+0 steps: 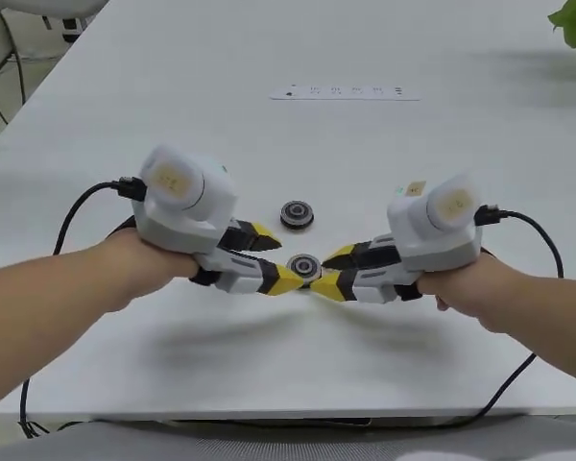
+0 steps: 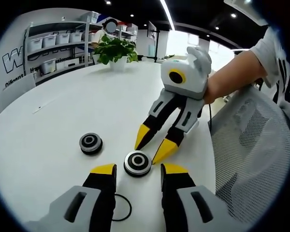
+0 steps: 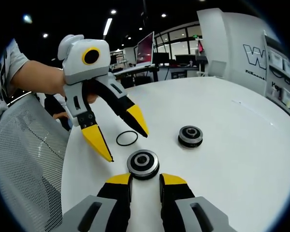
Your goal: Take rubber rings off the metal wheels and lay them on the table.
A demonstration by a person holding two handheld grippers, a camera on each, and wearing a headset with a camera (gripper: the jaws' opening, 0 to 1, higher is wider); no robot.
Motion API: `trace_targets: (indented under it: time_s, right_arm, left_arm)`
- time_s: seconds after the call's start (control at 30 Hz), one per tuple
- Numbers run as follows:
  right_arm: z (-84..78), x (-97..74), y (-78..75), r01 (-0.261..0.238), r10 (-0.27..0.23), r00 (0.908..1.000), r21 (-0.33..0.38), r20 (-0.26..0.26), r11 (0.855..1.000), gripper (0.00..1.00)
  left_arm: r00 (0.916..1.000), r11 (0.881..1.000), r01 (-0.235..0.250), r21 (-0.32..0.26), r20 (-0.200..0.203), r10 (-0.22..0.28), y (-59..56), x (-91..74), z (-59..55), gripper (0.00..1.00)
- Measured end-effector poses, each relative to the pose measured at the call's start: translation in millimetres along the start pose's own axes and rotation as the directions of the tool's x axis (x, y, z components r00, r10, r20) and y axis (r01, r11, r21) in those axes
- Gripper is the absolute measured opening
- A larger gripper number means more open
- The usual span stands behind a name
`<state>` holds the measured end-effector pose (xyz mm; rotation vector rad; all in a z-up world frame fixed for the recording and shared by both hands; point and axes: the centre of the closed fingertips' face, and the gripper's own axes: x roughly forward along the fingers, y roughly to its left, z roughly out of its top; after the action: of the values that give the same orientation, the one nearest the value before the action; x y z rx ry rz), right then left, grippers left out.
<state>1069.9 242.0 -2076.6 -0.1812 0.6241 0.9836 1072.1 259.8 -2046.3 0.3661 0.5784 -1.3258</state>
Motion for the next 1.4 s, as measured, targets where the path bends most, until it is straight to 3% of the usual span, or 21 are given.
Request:
trace_targets:
  time_s: [0.4,0.73,0.93,1.17,1.4]
  right_arm:
    - [-1.6,1.3,-0.5,-0.007,0.007,1.0,0.013,0.006,1.0,0.19]
    - [-1.5,2.1,0.0,-0.009,0.009,0.9999,0.019,0.011,1.0,0.18]
    - [-1.7,1.6,0.7,-0.009,0.009,0.9999,0.02,0.013,1.0,0.18]
    - [-1.6,1.4,1.7,-0.011,0.011,0.9999,0.019,0.013,1.0,0.16]
    - [-1.5,1.0,2.3,-0.011,0.011,0.9998,0.023,0.015,1.0,0.16]
  left_arm:
    - [0.9999,1.0,0.007,-0.006,-0.008,-0.007,3.0,11.1,0.4,0.27]
    - [0.9995,1.0,0.023,0.019,-0.021,-0.022,-2.7,18.2,0.6,0.2]
    - [0.9995,0.999,0.017,0.042,-0.026,-0.016,-2.9,20.6,0.7,0.15]
    - [0.9992,0.994,-0.006,0.109,-0.038,0.01,-0.7,21.1,-0.7,0.1]
    - [0.9993,0.991,-0.009,0.13,-0.036,0.014,-2.1,20.3,-0.6,0.08]
